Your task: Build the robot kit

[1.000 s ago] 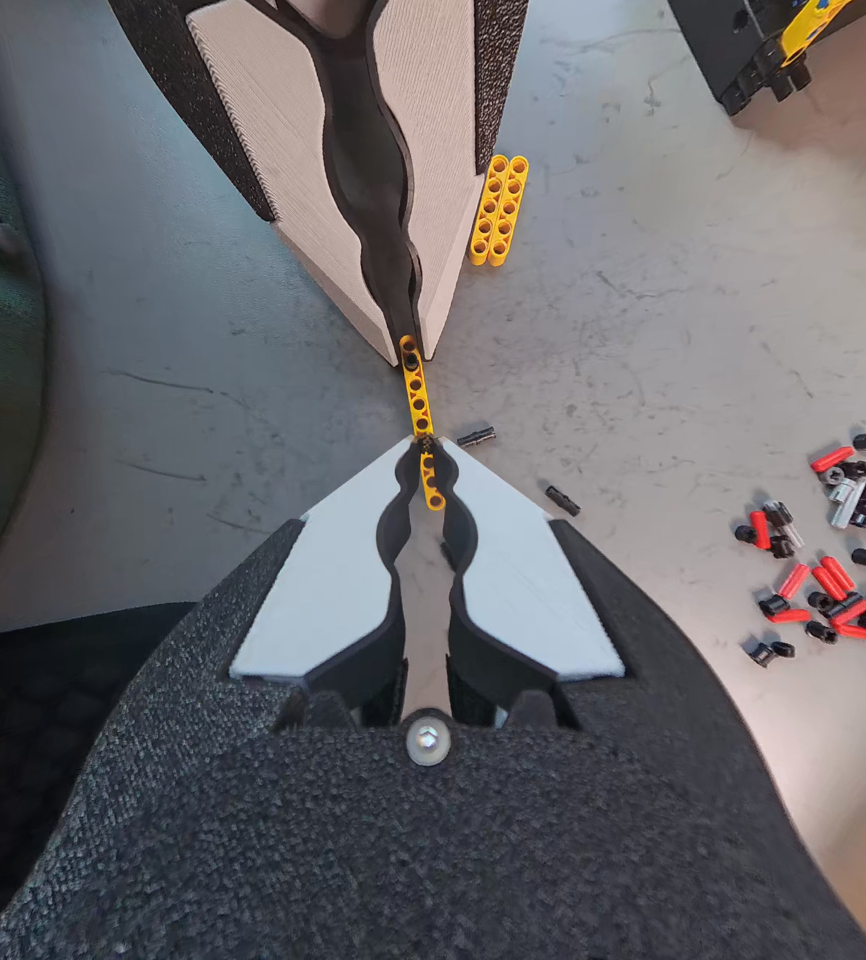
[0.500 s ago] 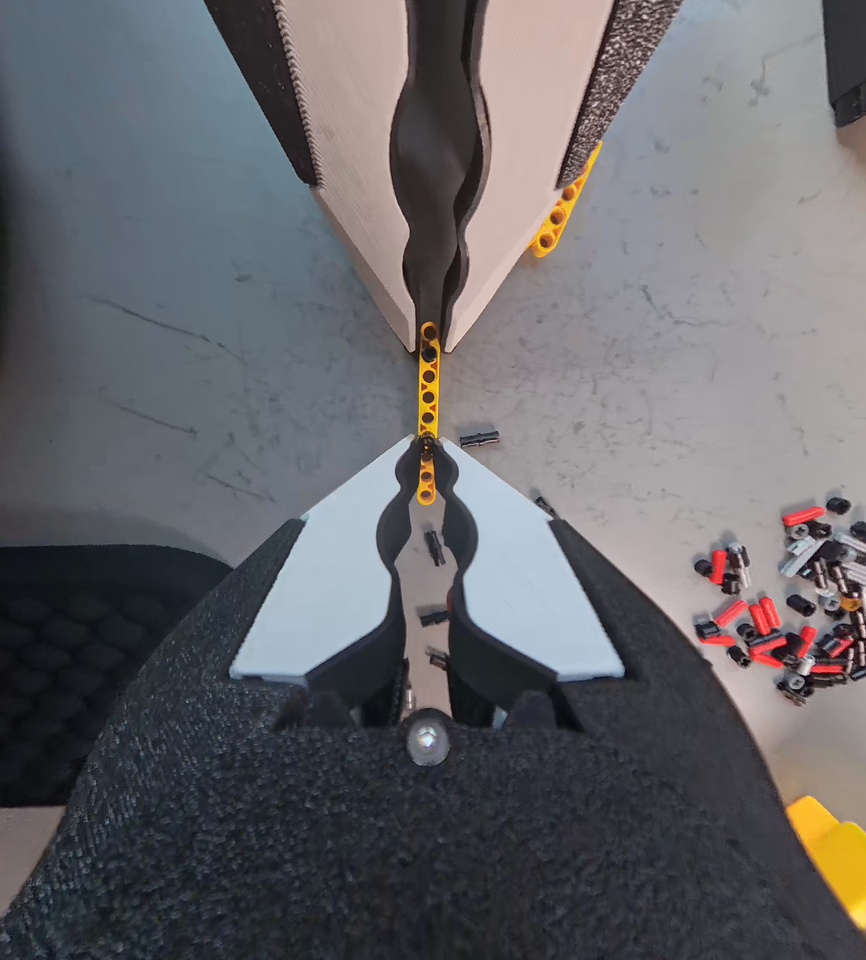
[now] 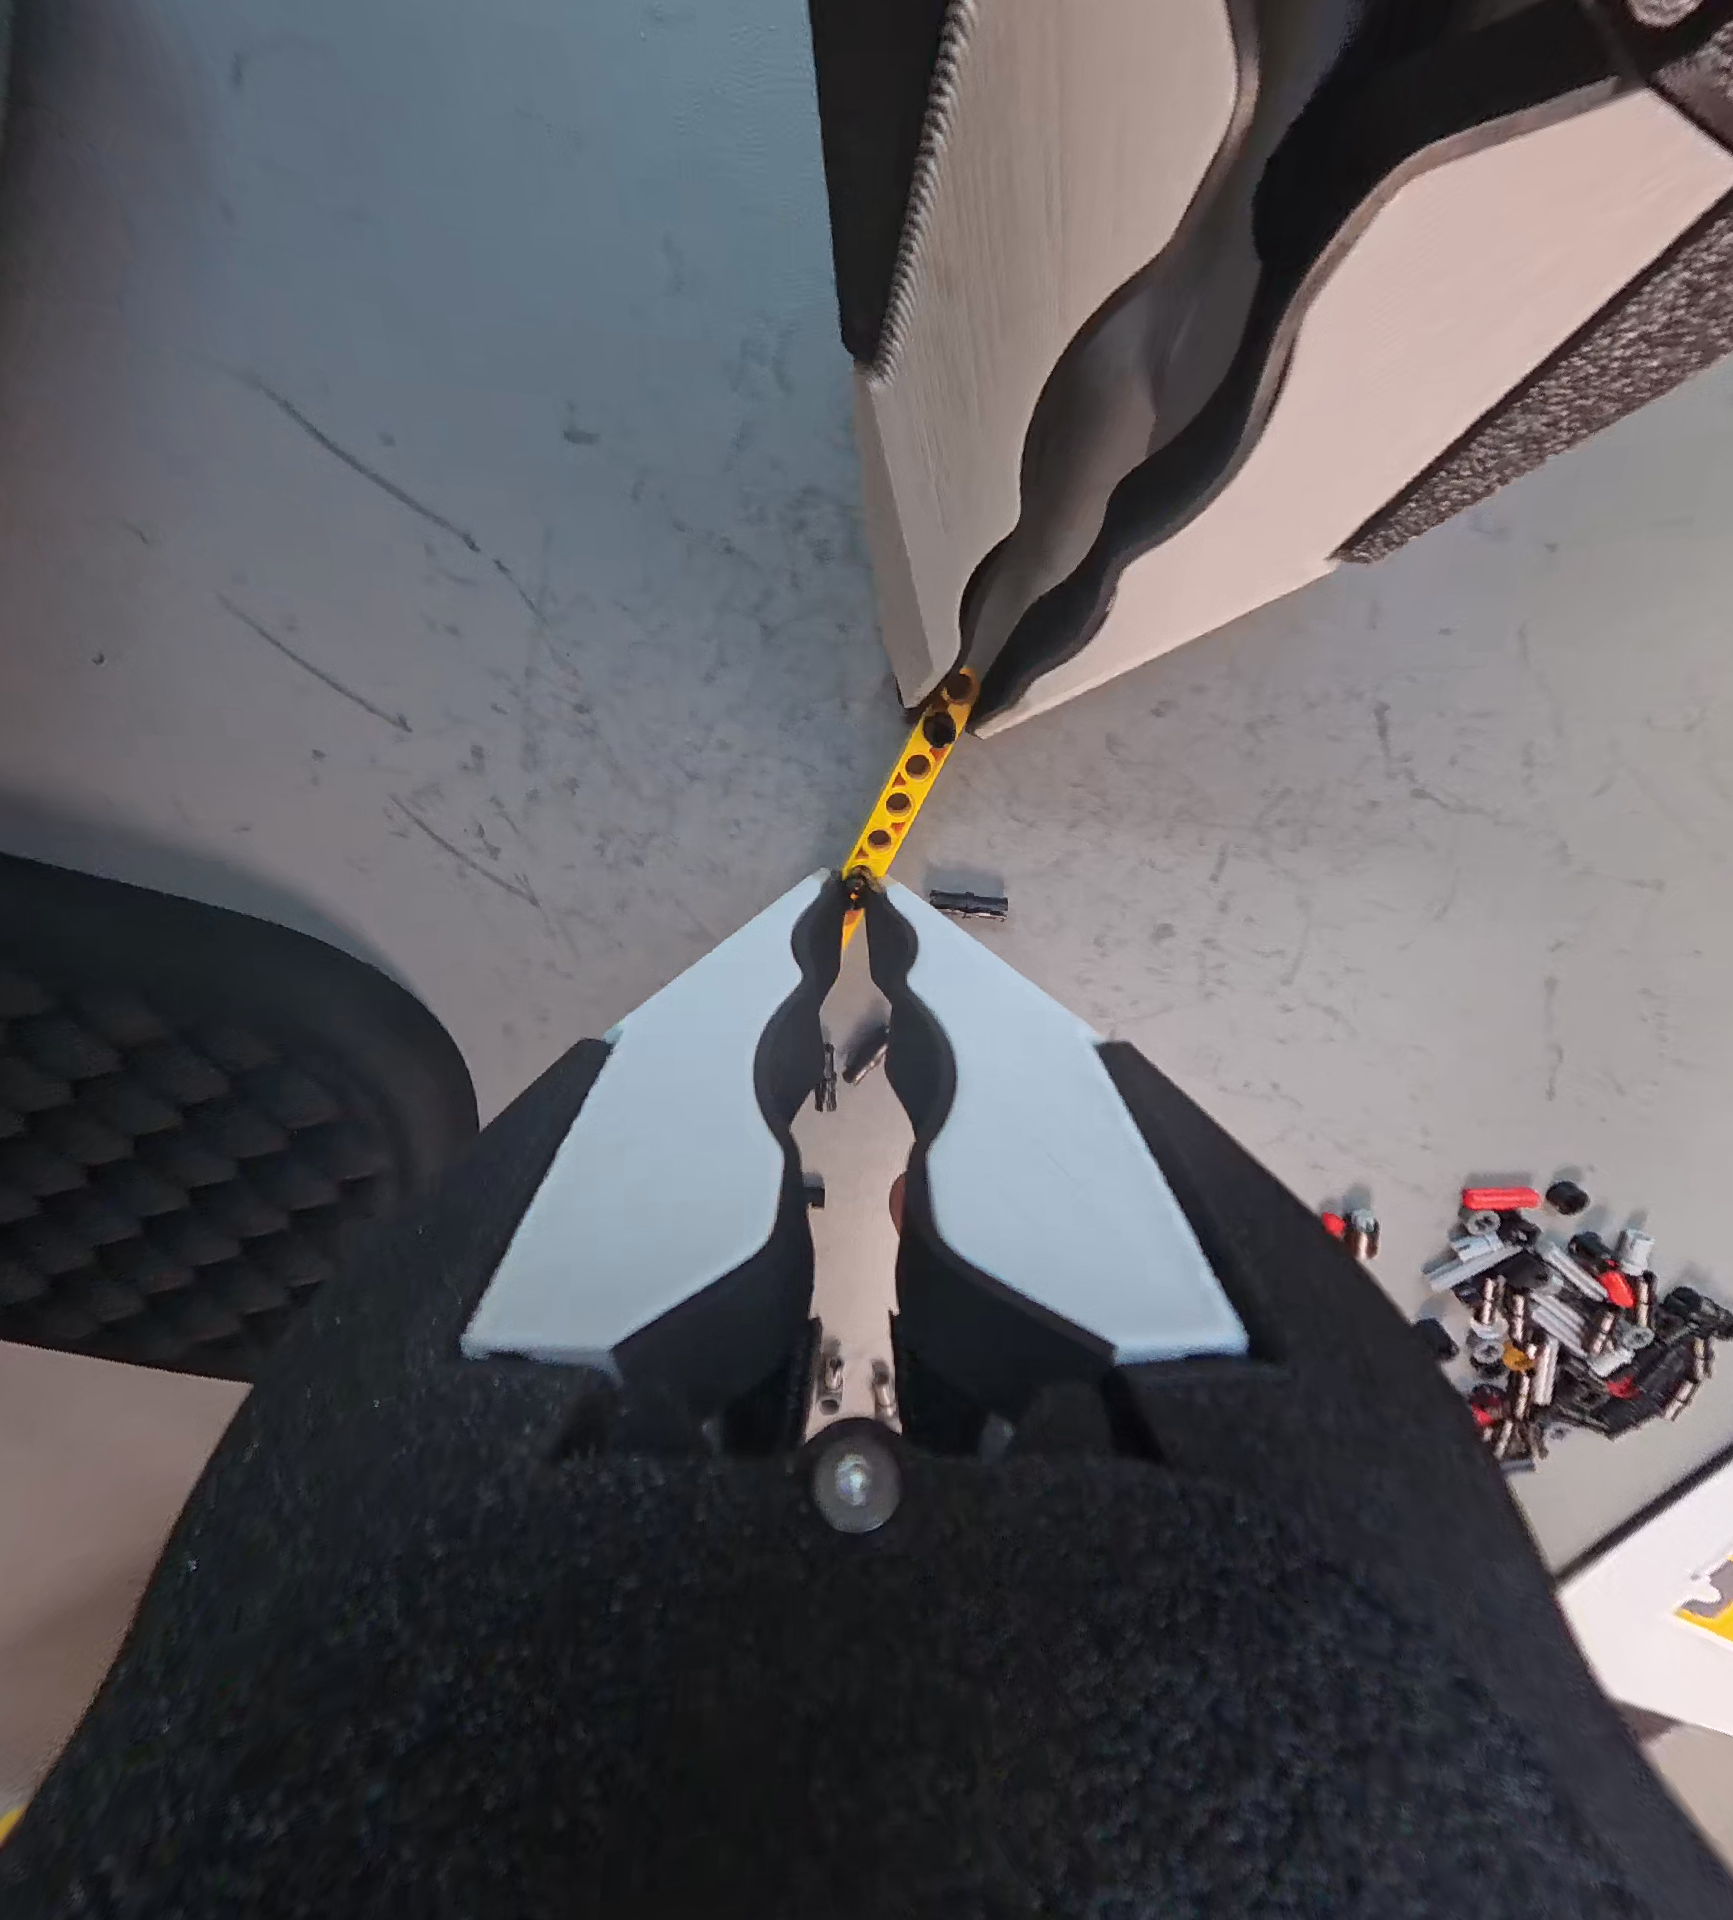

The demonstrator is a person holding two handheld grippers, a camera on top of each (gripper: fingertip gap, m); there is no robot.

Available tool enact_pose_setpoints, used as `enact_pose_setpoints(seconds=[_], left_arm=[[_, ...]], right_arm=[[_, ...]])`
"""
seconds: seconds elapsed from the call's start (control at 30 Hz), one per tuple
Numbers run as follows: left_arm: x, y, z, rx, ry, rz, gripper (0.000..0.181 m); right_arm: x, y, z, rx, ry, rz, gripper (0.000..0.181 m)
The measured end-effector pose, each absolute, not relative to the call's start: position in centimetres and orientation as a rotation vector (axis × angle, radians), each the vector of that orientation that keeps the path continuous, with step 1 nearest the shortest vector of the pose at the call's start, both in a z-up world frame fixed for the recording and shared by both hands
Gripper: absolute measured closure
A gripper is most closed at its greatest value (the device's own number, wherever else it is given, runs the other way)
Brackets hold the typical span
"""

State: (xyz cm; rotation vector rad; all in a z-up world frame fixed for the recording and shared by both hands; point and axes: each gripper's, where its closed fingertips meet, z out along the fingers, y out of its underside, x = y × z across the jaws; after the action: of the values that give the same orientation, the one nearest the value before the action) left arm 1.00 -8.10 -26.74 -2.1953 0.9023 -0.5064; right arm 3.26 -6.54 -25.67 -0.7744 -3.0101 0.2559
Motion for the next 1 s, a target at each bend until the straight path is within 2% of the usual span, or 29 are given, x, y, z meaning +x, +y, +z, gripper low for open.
enact_pose_setpoints(seconds=[0.23, 0.5, 0.57, 0.7, 1.0], left_arm=[[0.93, -8.08, -26.75, -2.204, 0.894, -0.533, 0.174], [1.02, -8.18, -26.8, -2.192, 0.913, -0.506, 0.174], [1.03, -8.18, -26.8, -2.189, 0.918, -0.496, 0.174], [1.04, -8.18, -26.81, -2.19, 0.917, -0.501, 0.174], [1.04, -8.18, -26.84, -2.19, 0.919, -0.497, 0.174]], right_arm=[[3.33, -6.62, -26.33, -0.792, -3.018, 0.27, 0.178], [3.27, -6.52, -26.23, -1.007, -2.822, 0.409, 0.177], [3.47, -6.31, -25.95, -1.029, -2.783, 0.428, 0.169], [3.23, -6.06, -25.72, -1.091, -2.709, 0.467, 0.177], [3.27, -6.23, -25.86, -1.182, -2.759, 0.502, 0.18]])
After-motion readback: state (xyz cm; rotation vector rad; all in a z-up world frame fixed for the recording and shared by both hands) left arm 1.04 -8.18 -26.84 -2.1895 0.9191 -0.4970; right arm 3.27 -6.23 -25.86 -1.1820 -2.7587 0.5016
